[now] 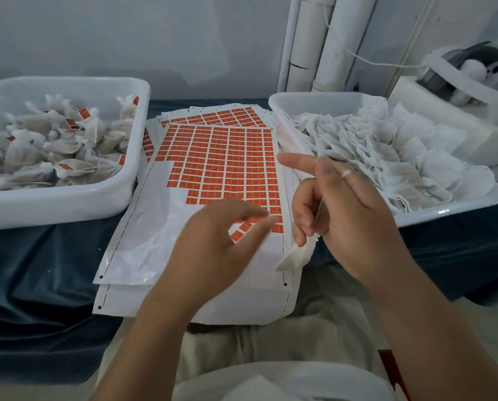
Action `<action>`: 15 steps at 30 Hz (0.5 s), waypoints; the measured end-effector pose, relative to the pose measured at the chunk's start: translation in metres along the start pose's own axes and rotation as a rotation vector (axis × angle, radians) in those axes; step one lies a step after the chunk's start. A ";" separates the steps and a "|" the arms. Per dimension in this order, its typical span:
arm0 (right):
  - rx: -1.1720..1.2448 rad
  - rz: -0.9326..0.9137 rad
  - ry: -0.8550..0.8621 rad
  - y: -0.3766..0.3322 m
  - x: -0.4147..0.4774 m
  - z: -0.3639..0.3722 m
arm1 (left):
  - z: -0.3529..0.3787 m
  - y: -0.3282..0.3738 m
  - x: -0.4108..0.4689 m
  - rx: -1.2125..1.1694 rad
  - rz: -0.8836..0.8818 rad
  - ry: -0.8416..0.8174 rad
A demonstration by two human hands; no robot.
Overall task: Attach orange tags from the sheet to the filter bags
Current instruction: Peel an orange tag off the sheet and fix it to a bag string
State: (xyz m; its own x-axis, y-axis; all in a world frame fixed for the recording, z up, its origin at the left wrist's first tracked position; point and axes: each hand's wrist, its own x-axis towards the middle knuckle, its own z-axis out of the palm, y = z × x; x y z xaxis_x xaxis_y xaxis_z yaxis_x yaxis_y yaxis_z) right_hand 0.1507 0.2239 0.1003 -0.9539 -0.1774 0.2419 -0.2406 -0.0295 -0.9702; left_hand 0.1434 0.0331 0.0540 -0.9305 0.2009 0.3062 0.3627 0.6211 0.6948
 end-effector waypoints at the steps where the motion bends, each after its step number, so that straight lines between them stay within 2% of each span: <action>1: 0.020 -0.001 -0.010 -0.001 -0.001 0.002 | 0.003 0.008 -0.003 -0.127 0.026 -0.076; 4: 0.063 0.005 0.014 -0.002 -0.003 0.005 | 0.010 0.021 -0.009 -0.340 0.096 -0.150; 8: 0.113 0.002 -0.014 -0.003 -0.003 0.003 | 0.014 0.024 -0.010 -0.488 0.058 -0.246; 10: 0.083 -0.004 -0.046 -0.002 -0.004 0.003 | 0.020 0.027 -0.012 -0.538 0.039 -0.222; 12: -0.125 -0.049 -0.027 -0.002 -0.005 0.004 | 0.026 0.027 -0.012 -0.563 0.019 -0.166; 15: -0.561 -0.069 0.036 -0.004 -0.004 -0.001 | 0.026 0.024 -0.011 -0.578 0.042 -0.136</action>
State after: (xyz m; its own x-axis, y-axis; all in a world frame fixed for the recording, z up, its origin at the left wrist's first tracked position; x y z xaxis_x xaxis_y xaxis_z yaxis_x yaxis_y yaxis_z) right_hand 0.1552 0.2262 0.1031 -0.9356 -0.1600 0.3146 -0.3520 0.4893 -0.7979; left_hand 0.1613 0.0656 0.0505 -0.8990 0.3354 0.2814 0.3325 0.1048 0.9373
